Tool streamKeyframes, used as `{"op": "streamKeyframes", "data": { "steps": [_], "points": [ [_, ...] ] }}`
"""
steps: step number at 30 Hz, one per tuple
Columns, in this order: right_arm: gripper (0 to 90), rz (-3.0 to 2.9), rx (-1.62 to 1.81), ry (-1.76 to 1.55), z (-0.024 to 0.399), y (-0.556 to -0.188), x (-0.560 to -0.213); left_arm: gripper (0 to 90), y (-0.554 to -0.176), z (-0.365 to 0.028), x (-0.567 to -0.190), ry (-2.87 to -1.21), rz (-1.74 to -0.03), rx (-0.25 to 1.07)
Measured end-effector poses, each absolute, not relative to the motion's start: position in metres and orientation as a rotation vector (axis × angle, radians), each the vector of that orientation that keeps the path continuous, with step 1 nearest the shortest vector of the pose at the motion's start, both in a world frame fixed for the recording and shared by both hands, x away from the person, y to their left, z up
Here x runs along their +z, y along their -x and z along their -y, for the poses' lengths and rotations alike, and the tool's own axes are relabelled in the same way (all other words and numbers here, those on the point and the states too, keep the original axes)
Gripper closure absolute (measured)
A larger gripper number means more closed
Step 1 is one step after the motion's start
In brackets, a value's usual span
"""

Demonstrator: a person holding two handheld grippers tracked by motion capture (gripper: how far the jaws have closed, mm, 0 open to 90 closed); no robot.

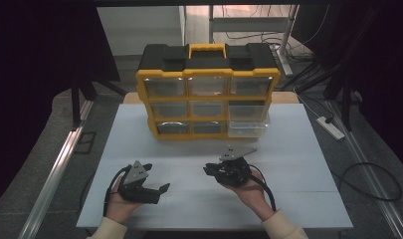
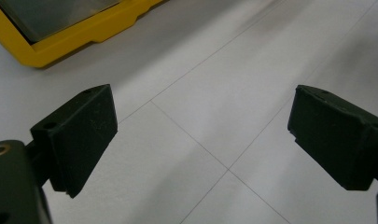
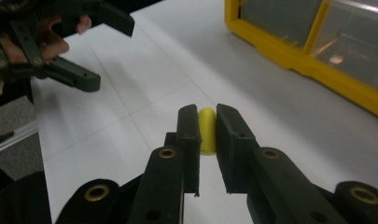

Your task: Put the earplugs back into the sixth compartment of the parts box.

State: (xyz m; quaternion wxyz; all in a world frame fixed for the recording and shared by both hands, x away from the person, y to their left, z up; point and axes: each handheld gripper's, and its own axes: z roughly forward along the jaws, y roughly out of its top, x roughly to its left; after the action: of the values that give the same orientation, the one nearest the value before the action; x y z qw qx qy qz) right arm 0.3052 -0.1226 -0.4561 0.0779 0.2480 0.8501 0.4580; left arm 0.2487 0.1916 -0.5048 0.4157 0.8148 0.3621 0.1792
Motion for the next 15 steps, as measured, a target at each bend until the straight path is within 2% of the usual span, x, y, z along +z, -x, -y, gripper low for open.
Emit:
{"op": "streamKeyframes", "data": {
  "steps": [15],
  "points": [
    [79.6,-2.391,1.498,-0.78,0.15,-0.309,-0.425,8.1,-0.249,-0.191,-0.505,-2.045,-0.908,0.455]
  ]
}}
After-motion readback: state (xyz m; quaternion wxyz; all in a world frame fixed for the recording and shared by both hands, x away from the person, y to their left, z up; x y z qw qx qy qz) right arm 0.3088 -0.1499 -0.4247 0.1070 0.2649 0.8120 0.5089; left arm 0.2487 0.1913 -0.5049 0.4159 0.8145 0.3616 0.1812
